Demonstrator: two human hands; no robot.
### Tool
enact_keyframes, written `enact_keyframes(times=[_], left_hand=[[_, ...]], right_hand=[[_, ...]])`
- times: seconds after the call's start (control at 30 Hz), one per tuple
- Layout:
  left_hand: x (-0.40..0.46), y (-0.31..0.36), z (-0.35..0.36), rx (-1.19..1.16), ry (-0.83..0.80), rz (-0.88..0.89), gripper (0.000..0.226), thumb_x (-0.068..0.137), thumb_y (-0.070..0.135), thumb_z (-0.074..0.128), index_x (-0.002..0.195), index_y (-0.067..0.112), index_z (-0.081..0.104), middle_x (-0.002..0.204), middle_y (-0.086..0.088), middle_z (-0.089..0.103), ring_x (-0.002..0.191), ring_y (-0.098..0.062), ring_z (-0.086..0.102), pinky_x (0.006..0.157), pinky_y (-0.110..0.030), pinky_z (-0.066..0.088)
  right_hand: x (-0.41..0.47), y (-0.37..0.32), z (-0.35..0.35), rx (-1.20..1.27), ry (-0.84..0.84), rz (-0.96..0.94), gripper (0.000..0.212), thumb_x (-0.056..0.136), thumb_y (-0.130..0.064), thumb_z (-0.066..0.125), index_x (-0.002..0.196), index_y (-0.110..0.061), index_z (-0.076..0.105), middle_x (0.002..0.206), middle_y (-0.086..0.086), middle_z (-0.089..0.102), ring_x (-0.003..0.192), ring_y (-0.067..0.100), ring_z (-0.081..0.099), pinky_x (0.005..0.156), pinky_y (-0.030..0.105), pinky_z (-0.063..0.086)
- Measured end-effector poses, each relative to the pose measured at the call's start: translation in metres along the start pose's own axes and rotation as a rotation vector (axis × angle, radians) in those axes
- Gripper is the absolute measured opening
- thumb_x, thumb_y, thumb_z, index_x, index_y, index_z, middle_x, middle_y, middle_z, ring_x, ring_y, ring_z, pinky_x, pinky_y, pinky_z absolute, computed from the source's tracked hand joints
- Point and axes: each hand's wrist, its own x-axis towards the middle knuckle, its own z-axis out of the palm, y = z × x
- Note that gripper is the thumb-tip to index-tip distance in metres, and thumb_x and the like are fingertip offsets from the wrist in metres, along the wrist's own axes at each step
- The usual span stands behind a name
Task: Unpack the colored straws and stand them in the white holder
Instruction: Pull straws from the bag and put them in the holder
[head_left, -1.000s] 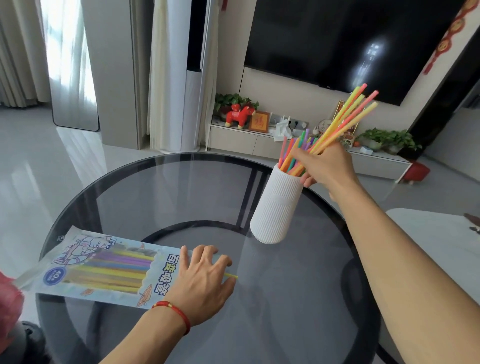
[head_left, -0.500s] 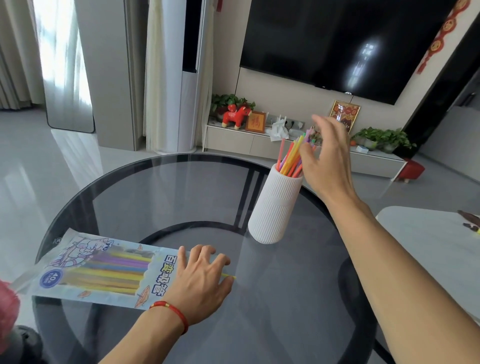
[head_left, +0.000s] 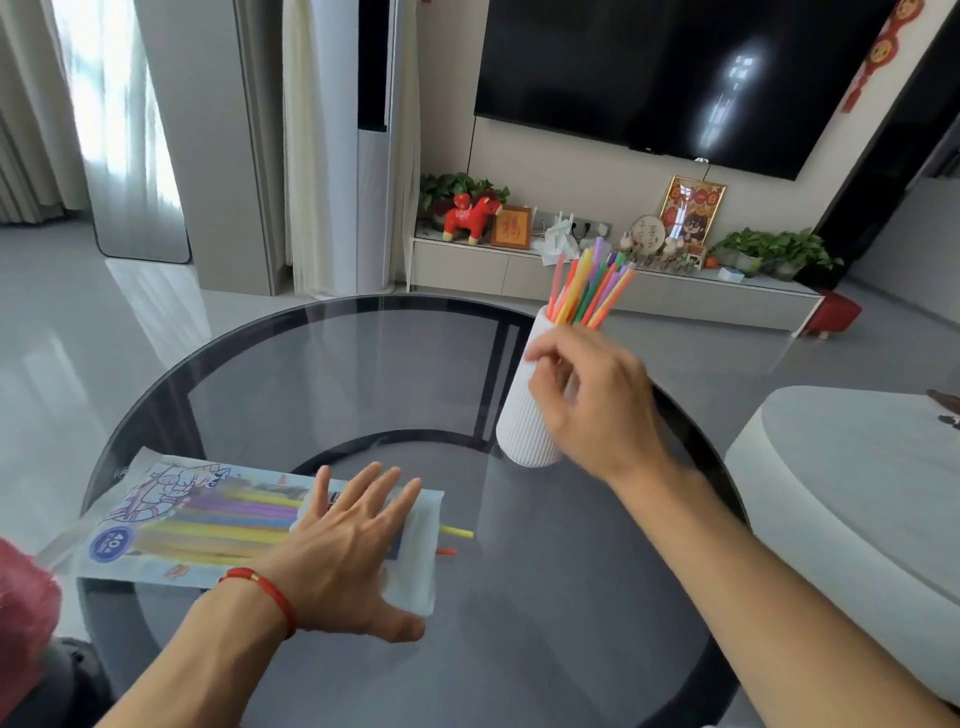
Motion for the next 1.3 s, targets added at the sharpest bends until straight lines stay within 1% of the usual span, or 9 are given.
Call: enact_keyframes(times=[0.07, 0.2, 0.33, 0.4, 0.5, 0.8, 1.0, 1.13, 1.3], left_hand=[[-0.003, -0.001, -0.001, 0.013, 0.0, 0.024, 0.13, 0.057, 0.086, 0.054, 0.155, 0.029, -0.01, 0.165, 0.004, 0.006, 0.153, -0.017, -0.003, 0.121, -0.062, -0.007], [-0.002, 0.005, -0.005, 0.092, 0.145, 0.035, 0.111, 0.061, 0.066, 0.056, 0.154, 0.029, 0.008, 0.141, 0.006, 0.035, 0.135, -0.018, 0.034, 0.121, -0.061, 0.005], [0.005, 0.014, -0.009, 0.107, 0.189, 0.005, 0.095, 0.063, 0.05, 0.057, 0.149, 0.031, 0.019, 0.127, 0.001, 0.039, 0.115, -0.024, 0.05, 0.114, -0.055, 0.026], [0.007, 0.017, -0.011, 0.103, 0.228, 0.012, 0.089, 0.063, 0.045, 0.058, 0.145, 0.033, 0.025, 0.12, 0.001, 0.041, 0.104, -0.026, 0.053, 0.097, -0.044, 0.04], [0.008, 0.022, -0.015, 0.17, 0.281, 0.048, 0.086, 0.063, 0.038, 0.061, 0.143, 0.03, 0.03, 0.117, -0.001, 0.043, 0.1, -0.026, 0.054, 0.082, -0.041, 0.042], [0.002, 0.033, -0.021, 0.541, 0.33, 0.122, 0.118, 0.05, 0.027, 0.084, 0.151, 0.023, 0.023, 0.136, -0.014, 0.043, 0.12, -0.033, 0.048, 0.108, -0.07, 0.026], [0.0, 0.034, -0.025, 0.561, 0.336, 0.086, 0.122, 0.057, 0.024, 0.089, 0.154, 0.025, 0.016, 0.143, -0.016, 0.037, 0.128, -0.035, 0.045, 0.109, -0.074, 0.024], [0.0, 0.031, -0.021, 0.537, 0.351, 0.08, 0.111, 0.066, 0.018, 0.08, 0.155, 0.025, 0.013, 0.143, -0.014, 0.036, 0.129, -0.033, 0.044, 0.109, -0.073, 0.021], [0.001, 0.017, -0.018, 0.468, 0.37, -0.018, 0.114, 0.061, 0.01, 0.074, 0.155, 0.028, 0.012, 0.143, -0.009, 0.039, 0.127, -0.031, 0.044, 0.111, -0.069, 0.021]], right_hand=[[-0.032, -0.004, 0.017, 0.07, -0.202, 0.188, 0.014, 0.095, -0.021, 0.061, 0.087, -0.016, 0.071, 0.085, -0.005, 0.073, 0.071, 0.018, 0.062, 0.066, 0.039, 0.057], [-0.083, 0.0, 0.046, 0.12, -0.469, 0.51, 0.03, 0.102, -0.039, 0.053, 0.087, -0.019, 0.07, 0.085, -0.005, 0.073, 0.071, 0.018, 0.064, 0.074, 0.045, 0.06], [-0.1, -0.007, 0.061, 0.328, -0.65, 0.782, 0.044, 0.097, -0.05, 0.038, 0.096, -0.018, 0.068, 0.094, 0.011, 0.073, 0.043, 0.014, 0.062, 0.045, 0.032, 0.052], [-0.103, -0.014, 0.069, 0.489, -0.64, 0.867, 0.039, 0.104, -0.042, 0.039, 0.1, -0.017, 0.069, 0.097, 0.014, 0.07, 0.042, 0.018, 0.063, 0.04, 0.028, 0.048], [-0.102, -0.023, 0.073, 0.76, -0.626, 1.025, 0.039, 0.11, -0.032, 0.042, 0.104, -0.004, 0.069, 0.093, 0.014, 0.065, 0.048, 0.029, 0.063, 0.042, 0.031, 0.052], [-0.102, -0.028, 0.074, 1.041, -0.689, 1.077, 0.039, 0.112, -0.021, 0.045, 0.11, 0.006, 0.072, 0.089, 0.016, 0.076, 0.073, 0.027, 0.074, 0.069, 0.036, 0.063], [-0.105, -0.02, 0.074, 1.276, -0.683, 1.163, 0.025, 0.105, -0.021, 0.064, 0.109, -0.002, 0.081, 0.105, 0.02, 0.082, 0.088, 0.026, 0.08, 0.076, 0.029, 0.064], [-0.108, -0.021, 0.078, 1.245, -0.609, 1.166, 0.017, 0.098, -0.012, 0.073, 0.106, 0.0, 0.083, 0.108, 0.02, 0.083, 0.096, 0.028, 0.081, 0.075, 0.025, 0.063], [-0.102, -0.01, 0.076, 1.177, -0.46, 1.241, 0.014, 0.091, 0.005, 0.076, 0.104, 0.007, 0.081, 0.106, 0.019, 0.083, 0.081, 0.024, 0.08, 0.069, 0.025, 0.065]])
